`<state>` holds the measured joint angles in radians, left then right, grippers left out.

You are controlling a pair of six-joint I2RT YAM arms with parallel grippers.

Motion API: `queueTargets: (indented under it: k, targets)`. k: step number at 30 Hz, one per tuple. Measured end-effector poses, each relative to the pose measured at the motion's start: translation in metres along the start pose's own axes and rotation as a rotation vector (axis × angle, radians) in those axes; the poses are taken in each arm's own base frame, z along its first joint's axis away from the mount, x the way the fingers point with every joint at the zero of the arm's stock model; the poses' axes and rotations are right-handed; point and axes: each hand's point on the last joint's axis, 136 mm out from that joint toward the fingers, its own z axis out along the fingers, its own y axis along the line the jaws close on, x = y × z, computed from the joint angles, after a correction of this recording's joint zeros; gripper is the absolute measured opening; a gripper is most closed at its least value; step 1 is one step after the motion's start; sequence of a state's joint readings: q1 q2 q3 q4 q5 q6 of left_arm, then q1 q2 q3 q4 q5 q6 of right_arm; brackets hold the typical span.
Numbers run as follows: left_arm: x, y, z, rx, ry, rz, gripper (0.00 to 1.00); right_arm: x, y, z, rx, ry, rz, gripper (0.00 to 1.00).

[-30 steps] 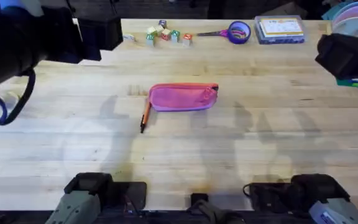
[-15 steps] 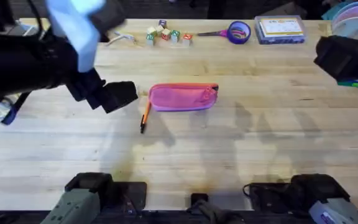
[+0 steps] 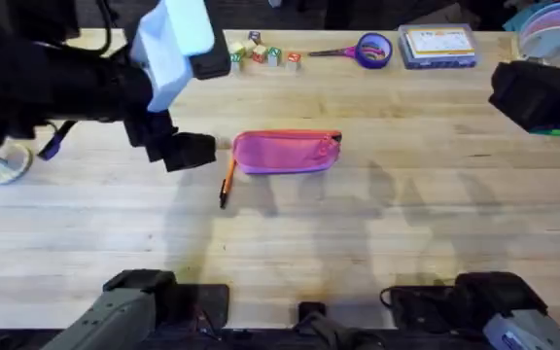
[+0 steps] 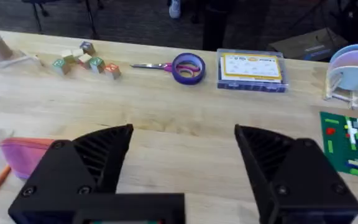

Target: Unzip the bag, pick up the pens from the table one at a time and place them inside, then zip the bag closed.

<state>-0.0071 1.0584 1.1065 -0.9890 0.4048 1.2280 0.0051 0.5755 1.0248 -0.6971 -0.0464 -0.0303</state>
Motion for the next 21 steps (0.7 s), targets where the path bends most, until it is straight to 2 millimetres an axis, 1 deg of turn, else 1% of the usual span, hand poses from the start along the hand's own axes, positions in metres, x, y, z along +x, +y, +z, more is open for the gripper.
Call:
queueTargets:
  k: [4, 10, 12, 21]
  targets:
    - [0.0, -0.004, 0.016, 0.071, -0.028, 0.03, 0.993, 0.0, 0.0, 0.0, 0.0, 0.0, 0.0, 0.998]
    - [0.005, -0.014, 0.048, 0.208, -0.067, 0.048, 0.993, 0.0, 0.0, 0.0, 0.0, 0.0, 0.0, 0.998]
    - [0.014, -0.024, 0.081, 0.332, -0.102, 0.046, 0.993, 0.0, 0.0, 0.0, 0.0, 0.0, 0.0, 0.998]
    - [0.018, -0.044, 0.12, 0.492, -0.206, -0.024, 0.993, 0.0, 0.0, 0.0, 0.0, 0.0, 0.0, 0.998]
